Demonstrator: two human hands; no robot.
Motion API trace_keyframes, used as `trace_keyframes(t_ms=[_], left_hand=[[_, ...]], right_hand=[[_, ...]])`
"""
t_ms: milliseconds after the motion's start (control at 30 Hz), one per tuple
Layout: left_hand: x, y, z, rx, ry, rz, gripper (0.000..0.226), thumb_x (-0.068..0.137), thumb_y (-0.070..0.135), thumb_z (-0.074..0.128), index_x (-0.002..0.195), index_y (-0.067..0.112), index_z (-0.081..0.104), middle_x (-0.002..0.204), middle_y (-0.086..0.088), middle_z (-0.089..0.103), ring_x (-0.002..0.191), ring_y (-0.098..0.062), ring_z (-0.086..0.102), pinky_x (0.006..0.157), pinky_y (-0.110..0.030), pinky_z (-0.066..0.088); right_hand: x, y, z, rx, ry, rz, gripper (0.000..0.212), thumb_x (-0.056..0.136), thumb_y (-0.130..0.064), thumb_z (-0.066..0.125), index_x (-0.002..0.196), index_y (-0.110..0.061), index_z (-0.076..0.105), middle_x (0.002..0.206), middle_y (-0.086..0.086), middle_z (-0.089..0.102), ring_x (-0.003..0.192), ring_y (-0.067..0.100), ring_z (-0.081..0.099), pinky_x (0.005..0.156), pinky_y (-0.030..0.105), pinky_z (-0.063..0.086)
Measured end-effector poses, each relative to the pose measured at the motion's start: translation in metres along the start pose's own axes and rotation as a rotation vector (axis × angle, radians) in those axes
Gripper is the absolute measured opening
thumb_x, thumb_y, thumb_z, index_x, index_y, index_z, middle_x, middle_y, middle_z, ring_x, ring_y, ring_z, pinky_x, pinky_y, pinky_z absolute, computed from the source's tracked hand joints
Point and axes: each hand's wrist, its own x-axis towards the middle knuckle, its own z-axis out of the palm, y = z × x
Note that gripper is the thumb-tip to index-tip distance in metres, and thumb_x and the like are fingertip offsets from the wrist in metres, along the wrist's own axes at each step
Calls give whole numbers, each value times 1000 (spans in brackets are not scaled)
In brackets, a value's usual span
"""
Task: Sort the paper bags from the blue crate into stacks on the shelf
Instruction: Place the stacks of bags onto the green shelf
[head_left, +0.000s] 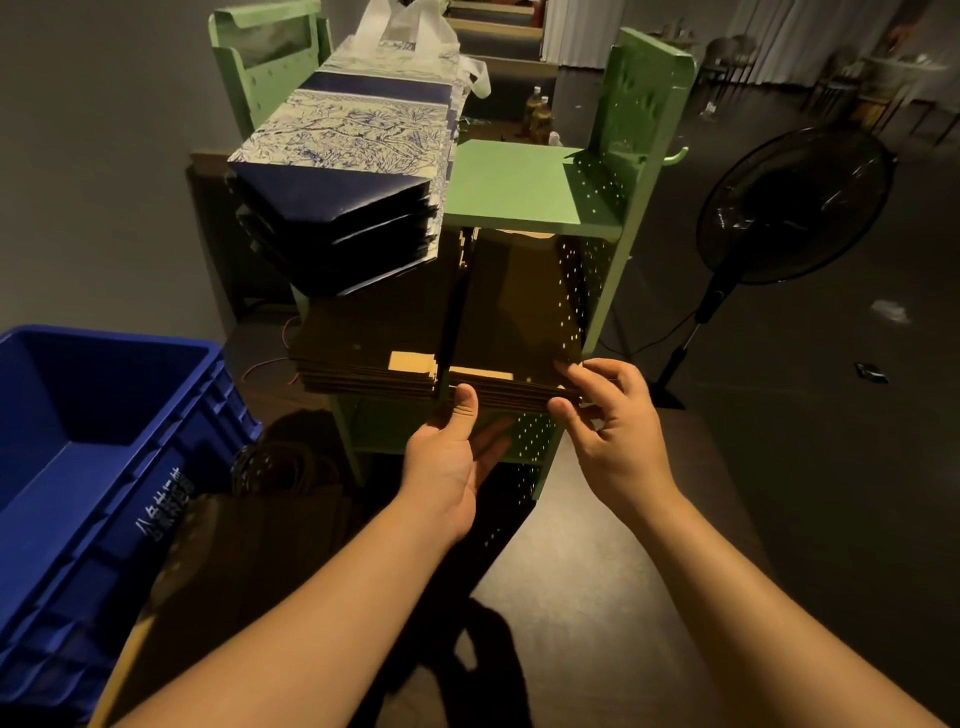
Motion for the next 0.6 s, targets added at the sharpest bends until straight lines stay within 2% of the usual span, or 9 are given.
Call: trace_keyframes(t_ms=[100, 200, 333, 500, 600], left_hand=[[2, 0, -3, -3, -13, 0, 52, 73, 38, 73, 115, 10, 62, 106, -12, 78, 92, -25, 78, 85, -40, 61], [5, -2, -6, 21, -14, 7, 35, 85, 30, 72, 110, 8, 61, 109, -14, 77, 98, -28, 77, 92, -42, 60], [8, -1, -5, 18, -19, 3, 21, 94, 24, 67, 107, 8, 64, 100, -12, 79, 94, -26, 78, 84, -39, 61], [8, -1, -3, -5, -18, -18, 16, 97, 17, 64, 109, 5, 64, 107, -16, 75, 95, -28, 76, 80, -37, 62], [9, 0, -4, -2, -23, -20, 15, 99, 14, 61, 111, 4, 63, 107, -15, 75, 92, -27, 77, 73, -34, 63]], right_hand=[[-2, 4, 0, 51, -7, 40, 60, 91, -28, 75, 147, -26, 52, 129, -12, 49, 113, 8, 57, 96, 25, 53], [-4, 9, 1, 142, -38, 114, 69, 89, -19, 78, 150, -28, 46, 128, -9, 57, 114, 8, 60, 92, 21, 54], [-3, 10, 5, 235, -18, 142, 61, 91, -12, 76, 144, -27, 50, 129, -6, 63, 114, 6, 63, 92, 22, 57], [-2, 9, 6, 294, 33, 159, 45, 93, -11, 73, 130, -30, 56, 122, -9, 67, 109, 3, 65, 91, 21, 59], [-3, 12, 6, 313, 30, 168, 44, 92, -11, 75, 126, -32, 57, 122, -8, 67, 109, 3, 66, 91, 22, 59]])
